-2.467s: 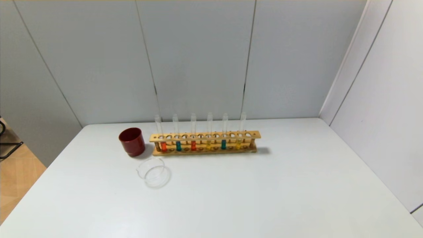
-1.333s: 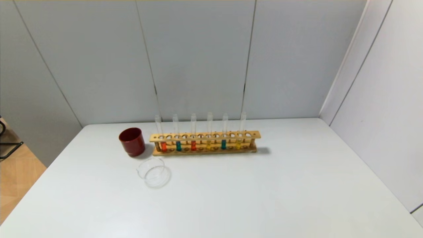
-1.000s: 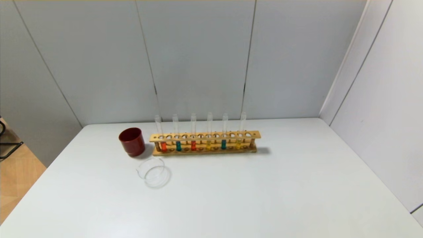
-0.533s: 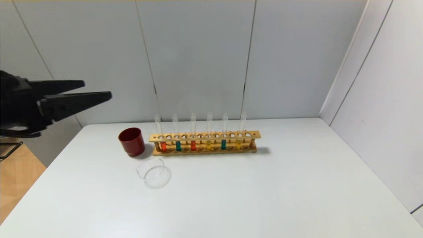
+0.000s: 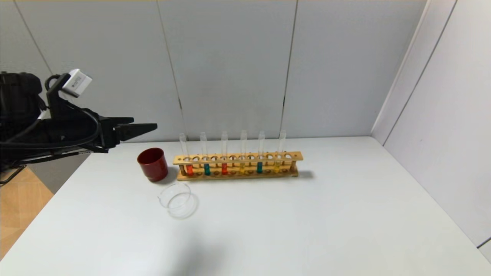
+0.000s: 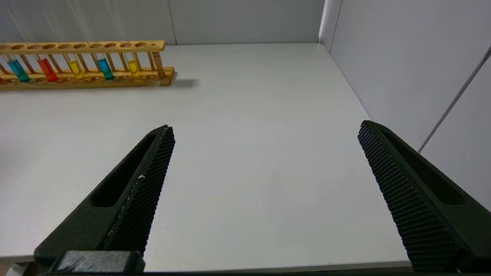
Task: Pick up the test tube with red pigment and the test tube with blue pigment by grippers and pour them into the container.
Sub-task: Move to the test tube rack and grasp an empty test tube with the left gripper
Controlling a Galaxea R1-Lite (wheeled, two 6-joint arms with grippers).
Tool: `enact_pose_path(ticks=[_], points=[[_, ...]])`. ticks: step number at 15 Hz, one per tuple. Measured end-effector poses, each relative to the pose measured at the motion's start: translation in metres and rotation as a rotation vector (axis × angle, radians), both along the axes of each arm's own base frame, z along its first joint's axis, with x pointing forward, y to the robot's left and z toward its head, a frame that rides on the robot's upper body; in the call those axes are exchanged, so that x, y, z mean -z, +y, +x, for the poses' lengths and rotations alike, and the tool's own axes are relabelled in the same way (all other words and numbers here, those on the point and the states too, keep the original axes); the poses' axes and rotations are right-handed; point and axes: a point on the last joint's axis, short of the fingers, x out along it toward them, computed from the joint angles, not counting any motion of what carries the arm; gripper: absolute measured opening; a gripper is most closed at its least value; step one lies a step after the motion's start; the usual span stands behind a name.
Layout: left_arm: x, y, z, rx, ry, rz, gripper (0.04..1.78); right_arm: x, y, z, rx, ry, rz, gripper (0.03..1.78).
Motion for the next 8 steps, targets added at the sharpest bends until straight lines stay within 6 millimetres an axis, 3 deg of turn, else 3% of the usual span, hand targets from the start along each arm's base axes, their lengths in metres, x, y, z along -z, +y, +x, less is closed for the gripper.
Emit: enact_pose_path(ticks=[8], points=[[0.045, -0.004, 0.046, -0.015, 0.062, 0.012, 1.75, 0.0, 0.0, 0.0, 0.0, 0.0, 0.0, 1.75]])
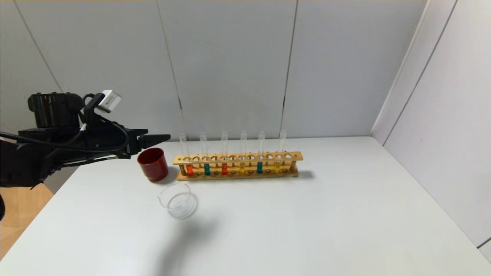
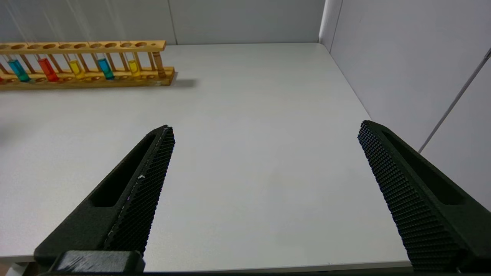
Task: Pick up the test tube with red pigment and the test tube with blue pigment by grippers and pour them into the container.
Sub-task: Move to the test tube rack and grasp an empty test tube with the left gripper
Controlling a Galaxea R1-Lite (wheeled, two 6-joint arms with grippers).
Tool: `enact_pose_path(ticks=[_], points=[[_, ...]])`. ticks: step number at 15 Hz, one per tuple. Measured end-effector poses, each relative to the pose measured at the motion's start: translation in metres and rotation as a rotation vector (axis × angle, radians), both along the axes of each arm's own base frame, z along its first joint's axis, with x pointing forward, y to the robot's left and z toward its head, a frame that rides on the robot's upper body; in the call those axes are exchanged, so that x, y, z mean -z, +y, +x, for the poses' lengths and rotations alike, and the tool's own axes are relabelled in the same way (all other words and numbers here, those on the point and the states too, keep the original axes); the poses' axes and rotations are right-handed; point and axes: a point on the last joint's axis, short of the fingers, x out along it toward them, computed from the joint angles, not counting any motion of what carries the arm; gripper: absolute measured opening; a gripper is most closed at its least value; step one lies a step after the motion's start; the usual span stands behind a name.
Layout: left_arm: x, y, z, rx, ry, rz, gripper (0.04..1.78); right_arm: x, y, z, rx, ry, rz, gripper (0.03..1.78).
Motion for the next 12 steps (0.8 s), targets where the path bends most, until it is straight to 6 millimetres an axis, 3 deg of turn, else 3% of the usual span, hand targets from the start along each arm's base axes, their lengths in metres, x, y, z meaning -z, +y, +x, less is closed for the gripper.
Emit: enact_pose_path(ticks=[7, 12], points=[[0.042, -0.015, 0.036, -0.015, 0.034, 0.021, 1.75, 0.0, 0.0, 0.0, 0.0, 0.0, 0.0, 1.75], [0.053, -0.023, 0.049, -0.002, 0.053, 0.023, 1.75, 0.0, 0.0, 0.0, 0.0, 0.0, 0.0, 1.75]])
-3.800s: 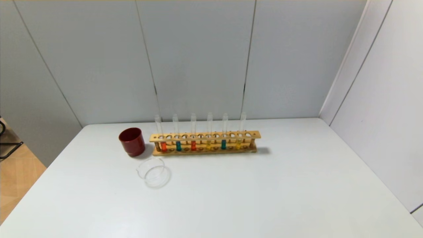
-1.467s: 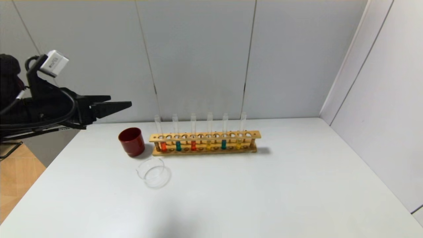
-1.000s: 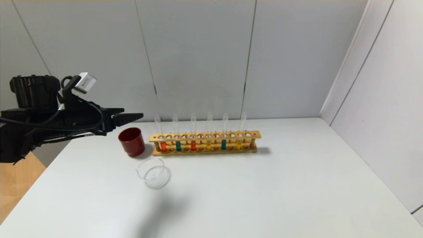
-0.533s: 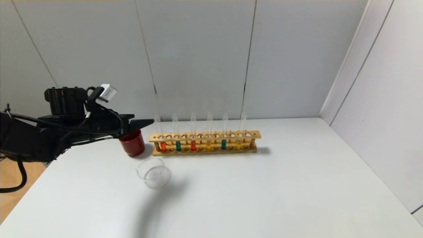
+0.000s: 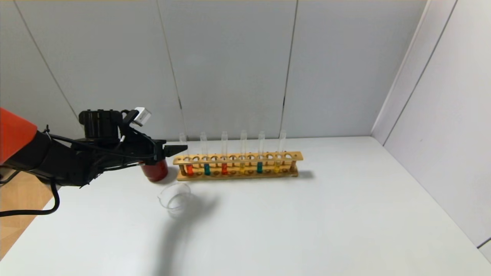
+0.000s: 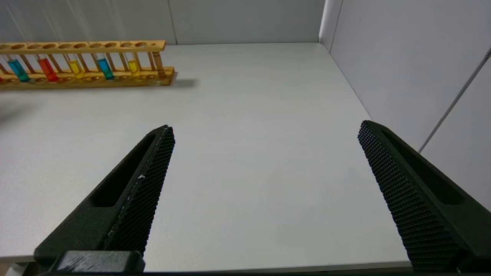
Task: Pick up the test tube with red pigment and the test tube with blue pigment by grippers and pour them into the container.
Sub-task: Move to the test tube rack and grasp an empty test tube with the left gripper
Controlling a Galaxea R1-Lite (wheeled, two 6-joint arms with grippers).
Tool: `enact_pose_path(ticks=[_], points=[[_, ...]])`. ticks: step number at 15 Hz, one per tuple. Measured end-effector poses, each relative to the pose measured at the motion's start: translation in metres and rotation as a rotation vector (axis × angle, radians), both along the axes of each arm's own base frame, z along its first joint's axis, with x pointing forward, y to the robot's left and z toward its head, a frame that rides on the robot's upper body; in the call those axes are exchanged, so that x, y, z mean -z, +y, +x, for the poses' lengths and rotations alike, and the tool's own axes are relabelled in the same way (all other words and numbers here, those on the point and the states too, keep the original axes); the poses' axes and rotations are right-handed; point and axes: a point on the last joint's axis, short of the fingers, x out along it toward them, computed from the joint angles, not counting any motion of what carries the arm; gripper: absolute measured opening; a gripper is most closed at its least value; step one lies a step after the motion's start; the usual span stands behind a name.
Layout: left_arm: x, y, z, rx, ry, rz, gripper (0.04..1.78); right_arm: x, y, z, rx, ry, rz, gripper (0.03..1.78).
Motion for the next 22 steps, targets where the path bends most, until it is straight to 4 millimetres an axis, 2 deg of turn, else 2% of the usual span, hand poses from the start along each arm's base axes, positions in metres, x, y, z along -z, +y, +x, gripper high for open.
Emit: enact_pose_path(ticks=[8, 10, 13, 17, 19, 22], points=[[0.02, -0.011, 0.026, -0.024, 0.003, 0.02, 1.74, 0.0, 0.0, 0.0, 0.0, 0.0, 0.0, 1.75], [0.024, -0.018, 0.031, -0.016, 0.005, 0.023, 1.66, 0.0, 0.0, 0.0, 0.0, 0.0, 0.0, 1.75], [0.029, -0.024, 0.034, -0.014, 0.012, 0.03, 1.36, 0.0, 0.0, 0.0, 0.0, 0.0, 0.0, 1.75], [0.031, -0.03, 0.033, -0.009, 0.018, 0.032, 0.65, 0.0, 0.0, 0.0, 0.0, 0.0, 0.0, 1.75], [0.031, -0.03, 0.033, -0.033, 0.015, 0.043, 0.38, 0.0, 0.0, 0.0, 0.0, 0.0, 0.0, 1.75], [0.025, -0.033, 0.032, -0.036, 0.001, 0.046, 0.31, 0.0, 0.0, 0.0, 0.0, 0.0, 0.0, 1.75]])
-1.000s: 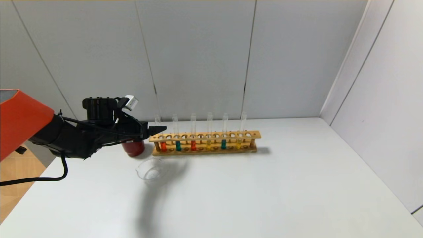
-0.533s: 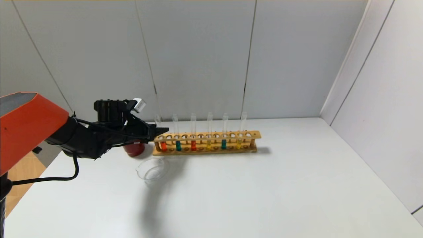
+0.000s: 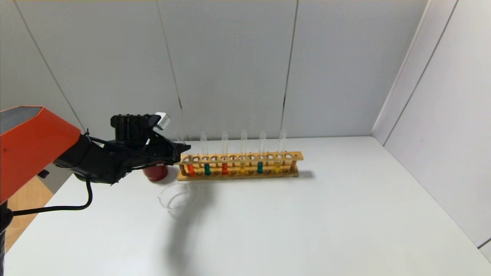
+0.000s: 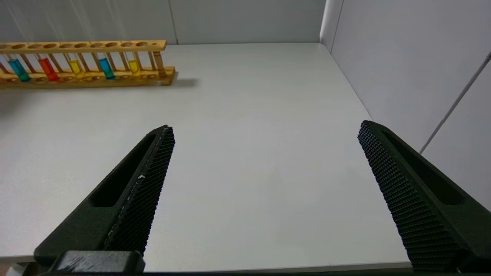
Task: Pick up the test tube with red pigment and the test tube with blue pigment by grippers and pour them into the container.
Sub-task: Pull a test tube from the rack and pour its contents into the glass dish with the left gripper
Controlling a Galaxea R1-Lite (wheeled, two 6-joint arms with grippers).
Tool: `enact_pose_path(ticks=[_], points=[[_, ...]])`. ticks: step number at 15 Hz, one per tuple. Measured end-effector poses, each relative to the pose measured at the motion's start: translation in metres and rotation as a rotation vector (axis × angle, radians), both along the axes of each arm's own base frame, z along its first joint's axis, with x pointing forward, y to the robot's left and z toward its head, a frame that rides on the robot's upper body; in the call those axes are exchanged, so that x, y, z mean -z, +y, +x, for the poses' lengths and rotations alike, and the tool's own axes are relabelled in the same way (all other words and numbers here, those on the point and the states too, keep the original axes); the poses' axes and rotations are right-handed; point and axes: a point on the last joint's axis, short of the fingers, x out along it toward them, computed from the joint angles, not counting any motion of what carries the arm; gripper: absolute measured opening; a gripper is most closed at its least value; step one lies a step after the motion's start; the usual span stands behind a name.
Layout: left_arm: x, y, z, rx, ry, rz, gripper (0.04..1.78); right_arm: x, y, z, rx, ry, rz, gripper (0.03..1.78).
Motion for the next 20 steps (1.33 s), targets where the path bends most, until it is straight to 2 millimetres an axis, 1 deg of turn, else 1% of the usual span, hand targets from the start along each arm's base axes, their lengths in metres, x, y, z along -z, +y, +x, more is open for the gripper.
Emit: enact_pose_path(ticks=[2, 4, 5, 8, 11, 13, 15, 16, 18, 20], points=[[-0.01, -0.001, -0.001, -0.007, -0.026, 0.001, 0.31, 0.0, 0.0, 0.0, 0.0, 0.0, 0.0, 1.75], [-0.028, -0.002, -0.001, -0.037, -0.078, 0.006, 0.31, 0.0, 0.0, 0.0, 0.0, 0.0, 0.0, 1.75], [-0.04, -0.003, 0.0, -0.052, -0.11, 0.007, 0.31, 0.0, 0.0, 0.0, 0.0, 0.0, 0.0, 1.75], [-0.085, -0.001, -0.003, -0.105, -0.183, 0.013, 0.31, 0.0, 0.0, 0.0, 0.0, 0.0, 0.0, 1.75], [-0.128, 0.007, -0.019, -0.146, -0.228, 0.036, 0.31, 0.0, 0.0, 0.0, 0.001, 0.0, 0.0, 1.75], [-0.151, 0.018, -0.038, -0.166, -0.265, 0.078, 0.31, 0.0, 0.0, 0.0, 0.0, 0.0, 0.0, 1.75], [-0.161, 0.026, -0.062, -0.177, -0.261, 0.106, 0.31, 0.0, 0.0, 0.0, 0.0, 0.0, 0.0, 1.75], [-0.161, 0.03, -0.077, -0.179, -0.253, 0.126, 0.31, 0.0, 0.0, 0.0, 0.0, 0.0, 0.0, 1.75], [-0.155, 0.036, -0.104, -0.181, -0.237, 0.17, 0.31, 0.0, 0.0, 0.0, 0.0, 0.0, 0.0, 1.75], [-0.141, 0.038, -0.126, -0.177, -0.206, 0.196, 0.31, 0.0, 0.0, 0.0, 0.0, 0.0, 0.0, 1.75]])
